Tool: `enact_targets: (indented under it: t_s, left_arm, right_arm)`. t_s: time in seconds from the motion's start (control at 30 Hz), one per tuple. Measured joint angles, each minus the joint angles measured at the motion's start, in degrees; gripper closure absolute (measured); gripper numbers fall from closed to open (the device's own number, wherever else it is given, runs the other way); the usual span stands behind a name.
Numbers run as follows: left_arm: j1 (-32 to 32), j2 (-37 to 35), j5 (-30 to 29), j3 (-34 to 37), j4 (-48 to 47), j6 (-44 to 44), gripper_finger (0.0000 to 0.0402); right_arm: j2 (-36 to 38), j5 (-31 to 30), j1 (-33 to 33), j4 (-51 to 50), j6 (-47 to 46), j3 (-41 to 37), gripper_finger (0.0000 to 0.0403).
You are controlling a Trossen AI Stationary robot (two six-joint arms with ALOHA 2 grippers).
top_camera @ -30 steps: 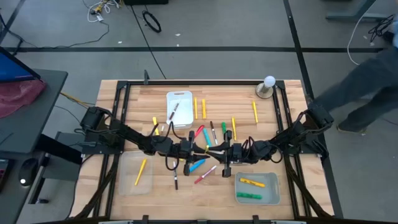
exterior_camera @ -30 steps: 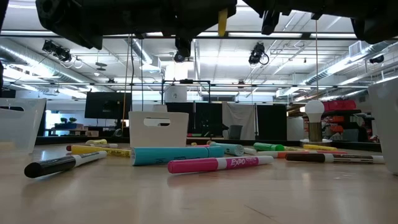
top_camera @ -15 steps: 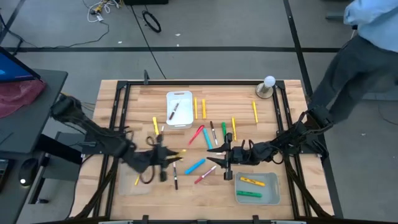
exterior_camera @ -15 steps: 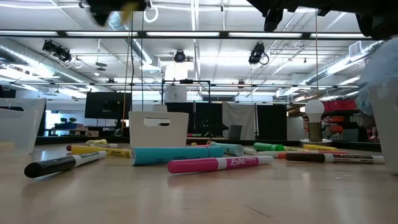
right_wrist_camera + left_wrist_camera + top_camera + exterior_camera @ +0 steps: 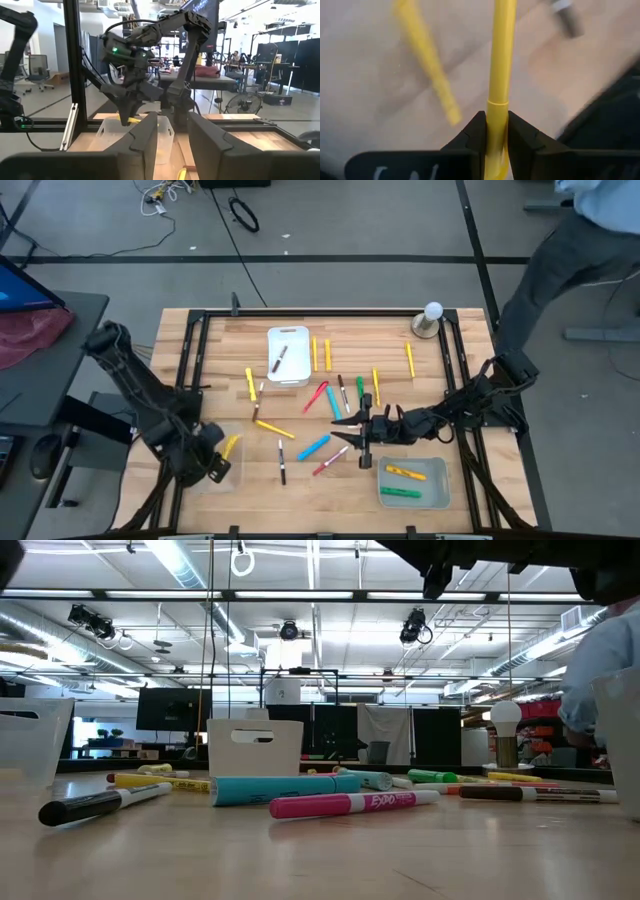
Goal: Pick & Place Markers
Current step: Put the yellow pen into the transparent bin
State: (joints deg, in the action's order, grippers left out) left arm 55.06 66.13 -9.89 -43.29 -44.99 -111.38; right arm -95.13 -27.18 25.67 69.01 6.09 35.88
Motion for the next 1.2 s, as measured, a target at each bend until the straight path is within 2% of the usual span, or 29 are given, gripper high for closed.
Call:
enact_targets:
  t_s: [0.1, 0.2, 0.33, 0.47, 0.57, 0.8, 1.2]
  left_arm:
    - [-0.06, 1.41, 4.88, 0.14, -4.76, -6.11, 0.0339]
    - [-1.23, 2.08, 8.39, 1.19, -4.87, -9.40, 0.0337]
    - [-3.96, 2.12, 9.53, 3.16, -3.36, -9.74, 0.0335]
    - [-7.31, 2.12, 15.28, 5.33, -2.46, -9.23, 0.0333]
    - [-9.34, 2.12, 17.51, 6.27, -2.05, -7.17, 0.0332]
    - [-11.94, 2.12, 17.68, 6.27, -1.75, -1.72, 0.0331]
    - [-12.28, 2.66, 17.70, 6.27, -2.40, -0.64, 0.0330]
  right_arm:
    - [-0.02, -0.02, -0.13, -0.20, -0.14, 0.00, 0.0294]
    - [-0.07, 0.00, -0.11, -0.39, -0.40, 0.00, 0.0294]
    - [-0.11, 0.02, -0.10, -0.95, -1.12, 0.00, 0.0294]
    - [-0.11, 0.02, -0.09, -1.48, -1.12, 0.00, 0.0294]
    - [-0.13, 0.02, -0.09, -1.66, -1.12, 0.00, 0.0294]
    - [-0.13, 0.01, -0.09, -3.27, -1.12, 0.00, 0.0294]
    - [-0.13, 0.02, -0.09, -3.59, -1.17, 0.00, 0.0294]
